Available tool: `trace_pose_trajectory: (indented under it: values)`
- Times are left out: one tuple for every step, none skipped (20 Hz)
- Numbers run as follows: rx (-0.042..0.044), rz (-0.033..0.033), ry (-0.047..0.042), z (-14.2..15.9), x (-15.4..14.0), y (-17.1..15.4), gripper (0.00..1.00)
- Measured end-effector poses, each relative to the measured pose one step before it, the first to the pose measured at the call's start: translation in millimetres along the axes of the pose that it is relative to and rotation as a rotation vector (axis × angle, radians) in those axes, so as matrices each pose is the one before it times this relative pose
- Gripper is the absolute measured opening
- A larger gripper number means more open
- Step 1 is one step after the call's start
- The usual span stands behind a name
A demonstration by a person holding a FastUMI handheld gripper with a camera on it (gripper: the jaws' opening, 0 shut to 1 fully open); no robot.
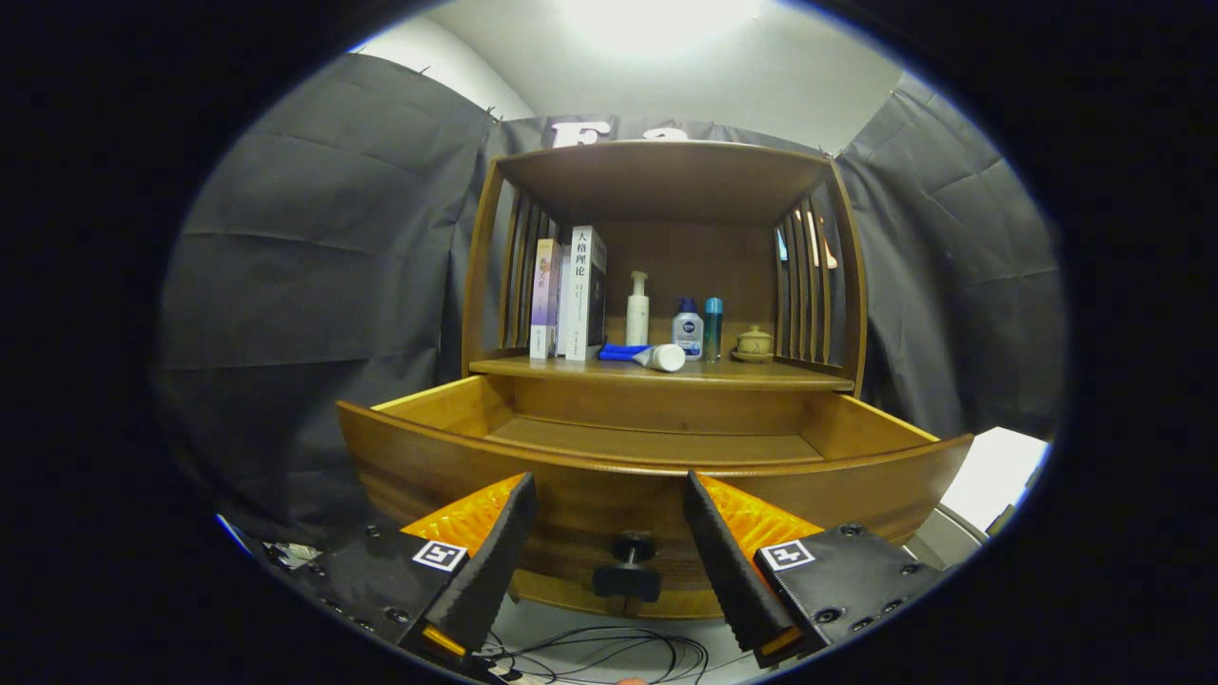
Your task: Pull open the drawer, take out the items inside it, and place them on the countertop above the cabinet.
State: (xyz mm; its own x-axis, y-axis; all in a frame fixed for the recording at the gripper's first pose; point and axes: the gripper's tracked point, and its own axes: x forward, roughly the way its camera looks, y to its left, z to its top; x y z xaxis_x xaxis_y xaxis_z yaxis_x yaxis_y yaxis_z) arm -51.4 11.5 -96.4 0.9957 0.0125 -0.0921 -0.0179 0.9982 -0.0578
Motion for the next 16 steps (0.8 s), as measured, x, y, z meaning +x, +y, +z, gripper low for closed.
trace_pose_trajectory:
  values:
    - [-0.00263, -0.00278, 0.01604, -6.53, 1.62, -0.78, 0.96]
    - [0.00048, -0.00273, 0.01121, -3.87, 0.94, -0.27, 0.96]
    - [0.00223, -0.00544, 0.0103, -4.12, 1.3, -0.83, 0.96]
    - [0.00234, -0.0057, 0.01435, -4.43, 2.08, -1.01, 0.96]
    - [0.00665, -0.0076, 0.01272, -5.89, 0.52, -2.01, 0.96]
    - [0.00367, -0.00273, 0.00652, -1.75, -0.4, 0.38, 0.96]
    - [-0.00376, -0.00543, -0.00019, -1.19, 1.76, 0.39, 0.95]
    - [-0.00917, -0.00833, -0.00396, 0.58, 0.1, -0.79, 0.95]
    - [-0.00742, -0.0084, 0.0006, -1.05, 0.3, -0.5, 0.95]
    - [-0.00471, -0.00815, -0.0034, 0.6, -0.26, 0.01, 0.95]
    - [-0.00369, -0.00572, -0.00096, -0.59, 0.77, -0.35, 0.96]
    - [-0.00245, -0.00448, -0.00183, 0.31, 0.58, 0.03, 0.97]
    - [-0.00181, -0.00381, -0.00062, -0.14, 0.04, -0.96, 0.97]
    - [0.00185, -0.00477, 0.00074, 0.11, 1.67, -0.82, 0.97]
    - [0.00665, -0.00554, 0.00122, 0.24, 1.09, -1.53, 0.97]
    - [0.00752, -0.00534, 0.00007, 0.7, 0.84, -0.68, 0.97]
